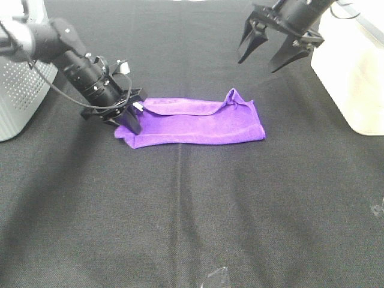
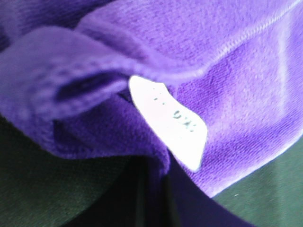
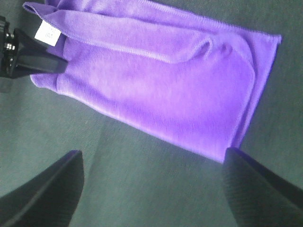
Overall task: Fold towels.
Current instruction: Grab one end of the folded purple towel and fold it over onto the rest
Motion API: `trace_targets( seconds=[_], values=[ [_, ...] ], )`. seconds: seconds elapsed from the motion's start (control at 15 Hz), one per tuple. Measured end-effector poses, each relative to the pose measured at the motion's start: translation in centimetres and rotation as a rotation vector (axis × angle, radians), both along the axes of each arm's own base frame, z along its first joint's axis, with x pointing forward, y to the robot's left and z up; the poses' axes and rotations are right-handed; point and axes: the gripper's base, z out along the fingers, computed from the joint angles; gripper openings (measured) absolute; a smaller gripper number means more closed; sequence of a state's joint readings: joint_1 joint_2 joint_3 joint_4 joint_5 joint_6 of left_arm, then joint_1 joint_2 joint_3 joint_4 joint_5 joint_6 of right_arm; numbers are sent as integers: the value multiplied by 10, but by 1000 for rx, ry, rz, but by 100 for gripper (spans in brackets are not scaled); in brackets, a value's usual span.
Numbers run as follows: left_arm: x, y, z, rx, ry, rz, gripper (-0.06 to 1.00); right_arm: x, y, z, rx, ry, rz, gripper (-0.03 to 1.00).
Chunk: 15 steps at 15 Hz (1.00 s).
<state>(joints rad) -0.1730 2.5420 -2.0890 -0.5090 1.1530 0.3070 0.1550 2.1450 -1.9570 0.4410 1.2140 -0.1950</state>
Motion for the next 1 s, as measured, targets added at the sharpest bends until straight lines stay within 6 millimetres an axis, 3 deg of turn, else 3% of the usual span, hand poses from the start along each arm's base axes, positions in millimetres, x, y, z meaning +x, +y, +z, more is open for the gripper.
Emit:
trace_targets(
  seconds=[0.13, 0.27, 0.53, 0.67, 0.8, 1.0],
  values=[
    [3, 1, 28, 24, -46, -35, 2, -17, -3, 12, -1, 7, -1, 77],
    [10, -11, 61, 19, -158, -65, 2, -37, -8, 18, -28, 23, 0, 77],
    [1, -69, 96, -35, -282, -184, 2, -75, -15, 37, -46, 23, 1, 77],
    [-6, -94, 90, -56, -272, -225, 2, -86, -17, 51, -42, -5, 1, 77],
    [-14, -118, 70, -61, -222, -251, 2, -95, -18, 67, -35, -47, 1, 77],
    [-23, -142, 57, -85, -202, -270, 2, -103, -19, 82, -29, -87, 0, 77]
  ],
)
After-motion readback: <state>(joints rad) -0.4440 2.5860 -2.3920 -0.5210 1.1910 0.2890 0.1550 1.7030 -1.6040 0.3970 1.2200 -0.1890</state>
